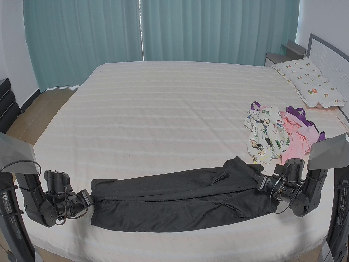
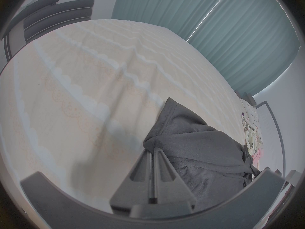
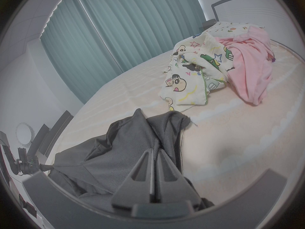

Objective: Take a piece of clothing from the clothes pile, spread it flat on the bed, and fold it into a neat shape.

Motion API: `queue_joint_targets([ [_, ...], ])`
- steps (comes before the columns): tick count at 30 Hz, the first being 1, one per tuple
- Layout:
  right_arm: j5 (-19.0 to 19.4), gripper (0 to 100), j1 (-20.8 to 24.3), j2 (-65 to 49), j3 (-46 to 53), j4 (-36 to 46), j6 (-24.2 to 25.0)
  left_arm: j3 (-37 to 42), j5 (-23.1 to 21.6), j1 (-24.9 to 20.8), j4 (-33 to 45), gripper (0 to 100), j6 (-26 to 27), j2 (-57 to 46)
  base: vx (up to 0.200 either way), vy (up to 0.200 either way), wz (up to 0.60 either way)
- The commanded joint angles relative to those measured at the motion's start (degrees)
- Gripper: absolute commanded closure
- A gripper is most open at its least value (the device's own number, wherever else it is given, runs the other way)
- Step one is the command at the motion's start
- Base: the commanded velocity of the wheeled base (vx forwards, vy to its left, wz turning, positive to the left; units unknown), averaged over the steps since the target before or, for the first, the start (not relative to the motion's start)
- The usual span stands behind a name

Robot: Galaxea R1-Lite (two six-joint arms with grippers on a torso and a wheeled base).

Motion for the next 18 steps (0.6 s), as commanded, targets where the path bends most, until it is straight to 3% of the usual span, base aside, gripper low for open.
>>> queue_joint_targets([
  [1, 0.0, 0, 0.2, 1.8, 0.8, -0.6, 0.1, 0.3, 0.0, -0.4, -0.3, 100, -0.2, 1.2, 0.000, 0.000, 0.00],
  [2, 0.0, 0, 0.2, 2.0, 0.9, -0.7, 0.1, 0.3, 0.0, -0.4, -0.3, 0, -0.2, 1.3, 0.000, 0.000, 0.00],
  [12, 0.3, 0, -0.4, -1.8, 3.1, -5.8, 1.0, 1.0, 0.0, 0.3, -0.9, 0, -1.9, -0.8, 0.000, 0.000, 0.00],
  [13, 0.9, 0, -0.7, -4.3, 3.3, -5.9, 2.8, 0.8, -0.3, 0.7, -1.3, 0, -6.8, -4.5, 0.000, 0.000, 0.00],
  [18, 2.6, 0, -1.2, -9.0, 1.9, -3.6, 4.5, -1.0, -4.1, 1.0, -0.8, 0, -15.8, -12.7, 0.000, 0.000, 0.00],
])
